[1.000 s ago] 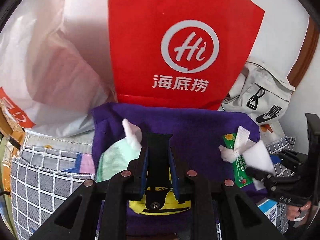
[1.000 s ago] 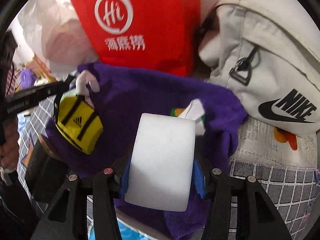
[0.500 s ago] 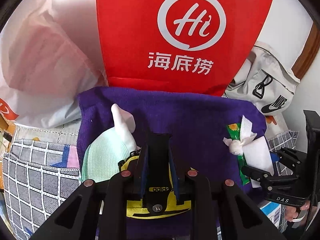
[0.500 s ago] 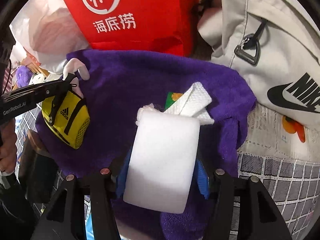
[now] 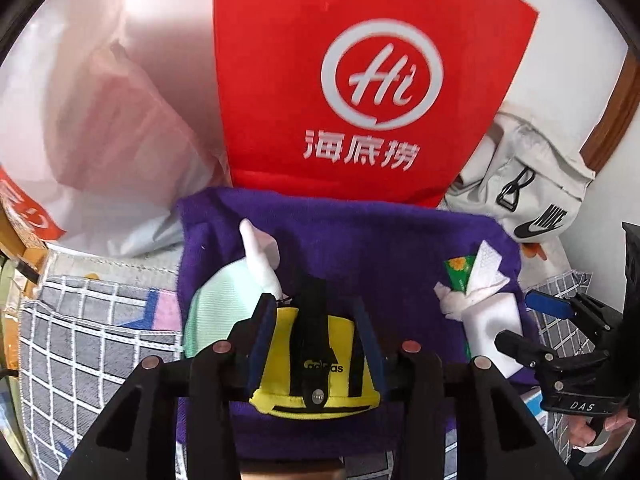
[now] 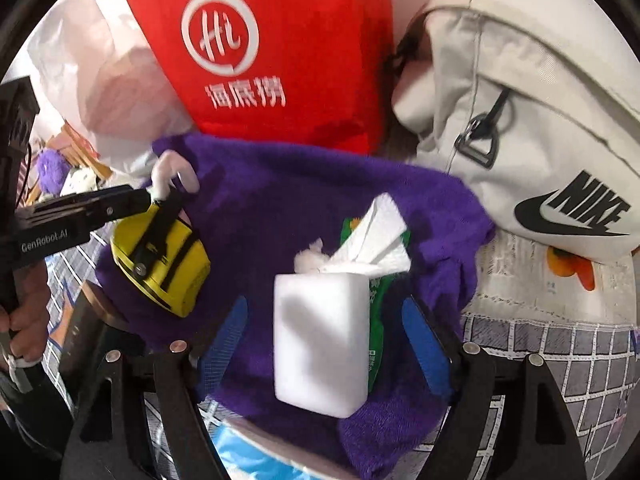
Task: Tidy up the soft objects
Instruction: 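Open the right gripper to drop the foam block on the towel while the left gripper releases the strap, then move both grippers back over the bed toward the green tissue pack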
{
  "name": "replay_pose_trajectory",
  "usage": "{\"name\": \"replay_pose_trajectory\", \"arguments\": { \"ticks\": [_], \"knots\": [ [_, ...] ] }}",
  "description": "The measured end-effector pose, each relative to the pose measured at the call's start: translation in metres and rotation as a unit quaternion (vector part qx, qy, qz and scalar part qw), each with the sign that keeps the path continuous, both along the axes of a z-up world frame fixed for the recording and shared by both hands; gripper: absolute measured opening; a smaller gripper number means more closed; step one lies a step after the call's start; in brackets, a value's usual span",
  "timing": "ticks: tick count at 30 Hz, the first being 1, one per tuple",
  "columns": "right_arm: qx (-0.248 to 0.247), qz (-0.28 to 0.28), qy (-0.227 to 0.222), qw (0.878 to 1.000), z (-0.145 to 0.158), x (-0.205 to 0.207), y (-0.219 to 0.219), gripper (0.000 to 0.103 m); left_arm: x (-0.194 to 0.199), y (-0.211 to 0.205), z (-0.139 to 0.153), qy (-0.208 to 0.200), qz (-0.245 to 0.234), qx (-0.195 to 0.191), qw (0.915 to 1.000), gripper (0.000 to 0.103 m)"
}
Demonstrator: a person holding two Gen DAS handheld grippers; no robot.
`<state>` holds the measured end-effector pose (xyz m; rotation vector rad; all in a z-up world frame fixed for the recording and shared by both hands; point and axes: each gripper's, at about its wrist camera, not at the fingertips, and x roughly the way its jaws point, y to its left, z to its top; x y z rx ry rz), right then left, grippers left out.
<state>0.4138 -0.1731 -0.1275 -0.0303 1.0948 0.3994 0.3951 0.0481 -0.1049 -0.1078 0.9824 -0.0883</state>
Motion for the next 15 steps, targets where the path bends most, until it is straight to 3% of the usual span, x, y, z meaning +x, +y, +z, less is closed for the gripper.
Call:
{"name": "replay_pose_trajectory", "arguments": {
  "ticks": [5, 11, 15],
  "knots": [
    [0.009, -0.030, -0.040, 0.999, 0.033, -0.013, -0.003, 0.079, -0.017, 0.003, 0.023, -0.036, 0.030, 0.022, 0.9987, 0.045],
    [0.012, -0.035, -0.076, 0.996, 0.069, -0.051, 0.000, 0.079, -0.057, 0.018, 0.054, -0.063, 0.034, -0.009, 0.9974, 0.046],
    [0.029, -0.028, -0.072, 0.997, 0.078, -0.088, 0.005, 0.079, -0.090, 0.026, 0.065, -0.072, 0.050, -0.003, 0.9962, 0.046]
  ]
}}
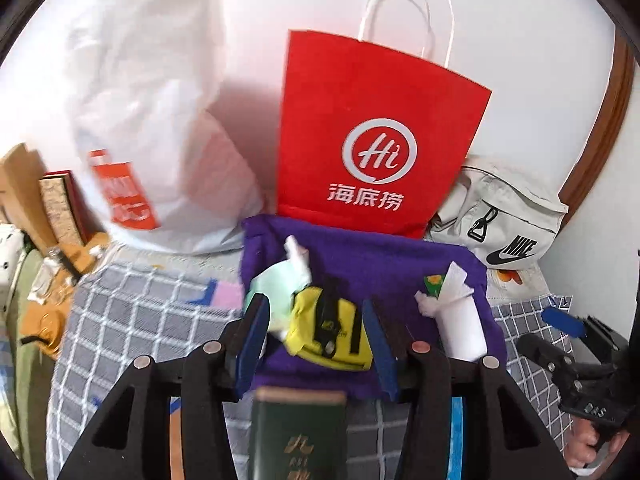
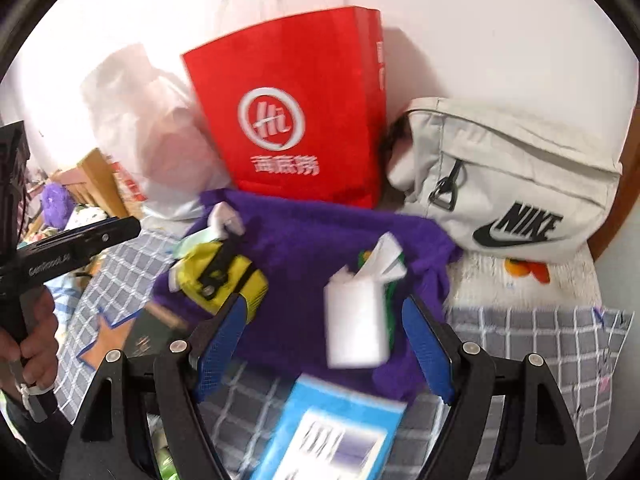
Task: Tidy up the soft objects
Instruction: 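Move both grippers back over the bed toward the green tissue pack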
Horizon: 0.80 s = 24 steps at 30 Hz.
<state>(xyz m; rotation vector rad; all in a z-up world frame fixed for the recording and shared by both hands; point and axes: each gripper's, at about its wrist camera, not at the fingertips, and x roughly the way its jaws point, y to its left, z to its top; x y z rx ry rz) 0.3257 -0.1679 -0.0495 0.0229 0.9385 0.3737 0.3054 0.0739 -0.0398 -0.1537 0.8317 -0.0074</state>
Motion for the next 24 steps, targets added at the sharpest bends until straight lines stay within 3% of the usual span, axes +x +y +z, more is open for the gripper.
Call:
{"name": "replay_pose_trajectory", "arguments": {
  "ticks": [7, 12, 16, 19, 24],
  "knots": [
    [0.018, 0.042, 0.012, 0.999, -0.002, -0.078, 0.011, 0.077, -0.065, 0.008, 0.003, -0.001, 0.009, 0.003, 1.0000, 0.047],
    [0.018, 0.085, 0.029, 0.996, -0.015, -0.129, 0.022, 0.054, -0.106, 0.014, -0.003, 0.001, 0.023, -0.012, 0.9997, 0.047],
    [0.026, 0.113, 0.040, 0.992, -0.027, -0.155, 0.031, 0.052, -0.131, 0.016, -0.012, 0.002, 0.029, -0.016, 0.9995, 0.047],
    [0.022, 0.146, 0.044, 0.988, -0.041, -0.170, 0.046, 0.040, -0.147, 0.020, -0.023, 0.008, 0.032, -0.019, 0.9993, 0.047],
    [0.006, 0.162, 0.059, 0.985, -0.066, -0.175, 0.063, 0.039, -0.166, 0.024, -0.045, 0.017, 0.029, -0.027, 0.9991, 0.047]
  ]
}}
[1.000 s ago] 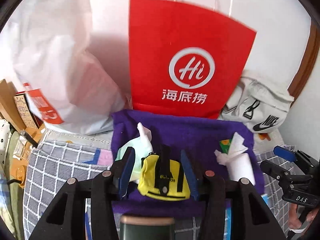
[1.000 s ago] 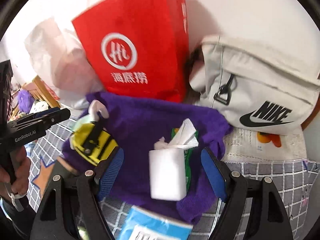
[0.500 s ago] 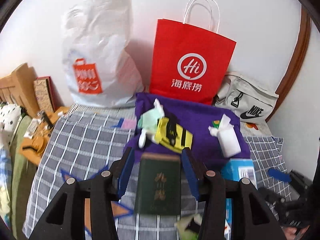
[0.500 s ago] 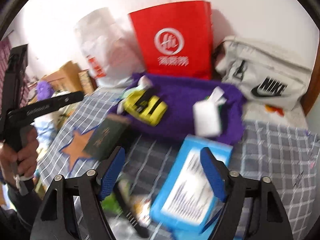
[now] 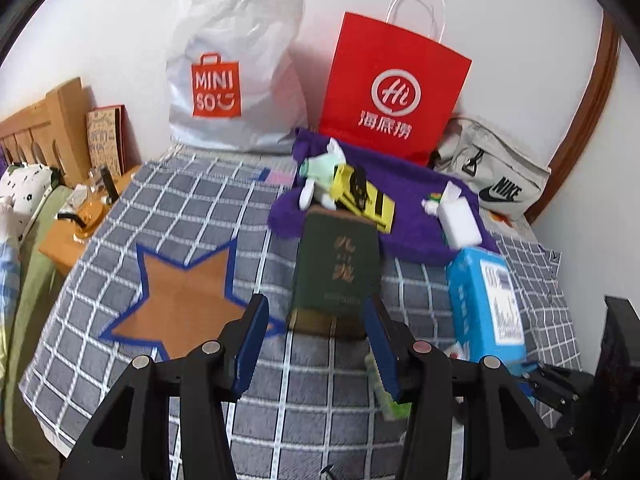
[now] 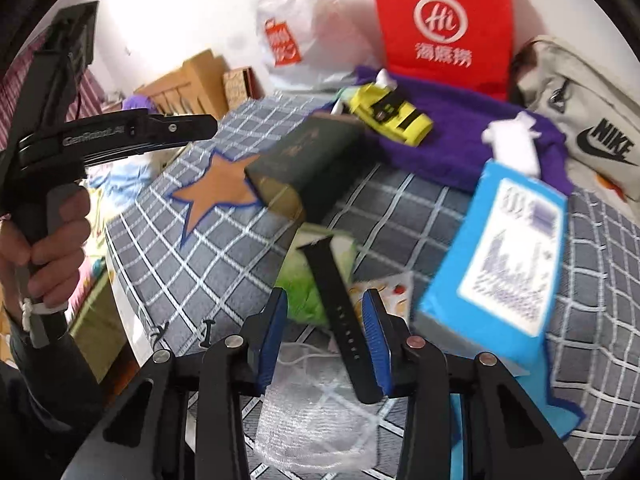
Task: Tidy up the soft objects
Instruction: 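Move both grippers back over the bed toward the green tissue pack, then grasp the green tea-print tissue pack with the left gripper and lift it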
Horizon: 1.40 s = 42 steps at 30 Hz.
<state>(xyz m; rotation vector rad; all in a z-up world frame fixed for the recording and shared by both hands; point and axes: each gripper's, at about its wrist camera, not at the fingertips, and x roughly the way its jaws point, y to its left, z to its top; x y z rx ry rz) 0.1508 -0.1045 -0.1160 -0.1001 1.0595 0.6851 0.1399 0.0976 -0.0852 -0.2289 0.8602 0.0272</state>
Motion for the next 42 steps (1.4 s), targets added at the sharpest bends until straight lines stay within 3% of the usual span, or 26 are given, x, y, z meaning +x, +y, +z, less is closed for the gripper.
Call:
{"name": "replay_pose_trajectory", "arguments": {
  "ticks": [12, 13, 14, 16, 17, 21, 34, 42],
  "knots": [
    [-0.060, -0.011, 0.019, 0.998, -0.039, 0.014, 0.025, 0.037, -0.011, 0.016, -0.031, 0.025, 0.003, -0.029, 0.9993, 0.047],
    [-0.061, -0.008, 0.022, 0.998, -0.042, 0.014, 0.026, 0.034, -0.011, 0.017, -0.032, 0.025, 0.003, -0.029, 0.9993, 0.047],
    [-0.057, -0.005, 0.023, 0.998, -0.043, 0.014, 0.026, 0.022, -0.011, 0.017, -0.032, 0.025, 0.003, -0.030, 0.9992, 0.047],
    [-0.050, -0.013, 0.018, 0.998, -0.038, 0.012, 0.024, 0.017, -0.012, 0.019, -0.033, 0.026, 0.004, -0.031, 0.9992, 0.047],
    [-0.049, -0.014, 0.012, 0.999, -0.035, 0.011, 0.023, 0.009, -0.012, 0.020, -0.033, 0.026, 0.005, -0.031, 0.9992, 0.047],
    [-0.025, -0.016, 0.006, 1.000, -0.024, 0.005, 0.015, 0.003, -0.014, 0.020, -0.034, 0.028, 0.005, -0.032, 0.9991, 0.047],
    [-0.016, -0.024, 0.002, 1.000, -0.034, 0.003, 0.011, 0.003, -0.025, -0.004, -0.039, 0.042, -0.013, -0.009, 0.9990, 0.047],
    [-0.004, -0.048, -0.046, 0.998, 0.005, -0.027, -0.024, 0.003, -0.024, -0.031, -0.047, 0.058, -0.042, -0.003, 0.9974, 0.047]
  ]
}}
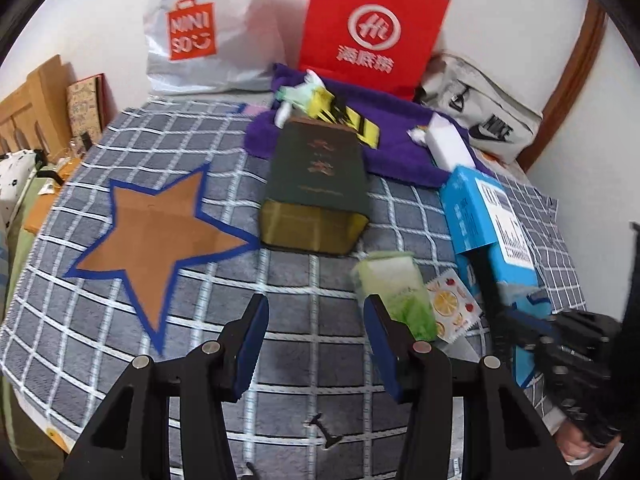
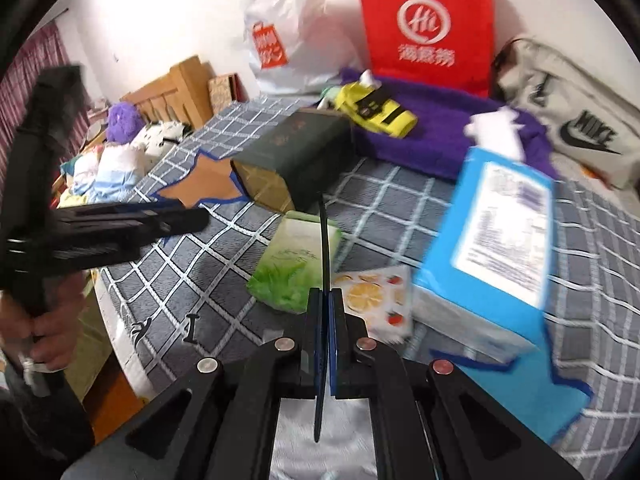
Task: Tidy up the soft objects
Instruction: 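Grasp the green tea-print tissue pack with the left gripper and lift it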
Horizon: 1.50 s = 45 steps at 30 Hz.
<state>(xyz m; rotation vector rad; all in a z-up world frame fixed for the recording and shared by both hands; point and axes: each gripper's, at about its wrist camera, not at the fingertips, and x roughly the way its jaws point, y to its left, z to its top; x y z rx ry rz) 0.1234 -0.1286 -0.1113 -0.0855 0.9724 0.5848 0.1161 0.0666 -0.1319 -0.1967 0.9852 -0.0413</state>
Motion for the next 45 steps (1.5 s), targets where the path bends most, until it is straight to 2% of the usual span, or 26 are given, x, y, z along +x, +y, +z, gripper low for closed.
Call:
{"name": "replay_pose_trajectory", "arguments": {
  "ticks": [3, 5, 7, 10, 16, 23, 25, 27, 32, 42, 45],
  "knots": [
    [-0.008, -0.024, 0.000, 1.000, 0.005, -0.013, -0.025, 0.003, 0.006, -0.017, -0.010, 0.017, -0.022, -0.009, 0.9996, 0.048],
    [-0.013, -0.039, 0.005, 0.999, 0.004, -0.019, -0.040, 0.003, 0.009, -0.028, -0.015, 0.026, -0.035, -0.010, 0.9990, 0.052],
    [-0.020, -0.051, 0.012, 0.998, 0.000, -0.024, -0.053, 0.003, 0.012, -0.038, -0.019, 0.031, -0.043, -0.018, 0.9985, 0.060],
    [-0.031, -0.068, 0.031, 0.997, -0.017, -0.029, -0.067, 0.003, 0.018, -0.048, -0.025, 0.039, -0.045, -0.029, 0.9978, 0.060],
    [-0.048, -0.086, 0.059, 0.993, -0.050, -0.027, -0.080, 0.003, 0.031, -0.068, -0.039, 0.050, -0.040, 0.000, 0.9979, 0.061],
    [-0.046, -0.081, 0.064, 0.994, -0.059, -0.022, -0.077, 0.004, 0.043, -0.078, -0.050, 0.061, -0.038, 0.028, 0.9970, 0.061],
    [-0.042, -0.079, 0.063, 0.994, -0.059, -0.022, -0.076, 0.004, 0.042, -0.077, -0.049, 0.055, -0.040, 0.030, 0.9973, 0.054],
    [-0.041, -0.080, 0.063, 0.994, -0.059, -0.021, -0.075, 0.004, 0.039, -0.073, -0.048, 0.051, -0.044, 0.027, 0.9974, 0.053],
    [-0.033, -0.080, 0.062, 0.994, -0.060, -0.022, -0.076, 0.004, 0.028, -0.056, -0.043, 0.047, -0.026, 0.065, 0.9964, 0.053],
    [-0.047, -0.077, 0.048, 0.995, -0.060, -0.025, -0.070, 0.004, 0.023, -0.042, -0.052, 0.046, -0.015, 0.043, 0.9979, 0.052],
    [-0.039, -0.080, 0.043, 0.995, -0.061, -0.026, -0.072, 0.004, 0.023, -0.041, -0.052, 0.047, -0.014, 0.038, 0.9981, 0.052]
  ]
}}
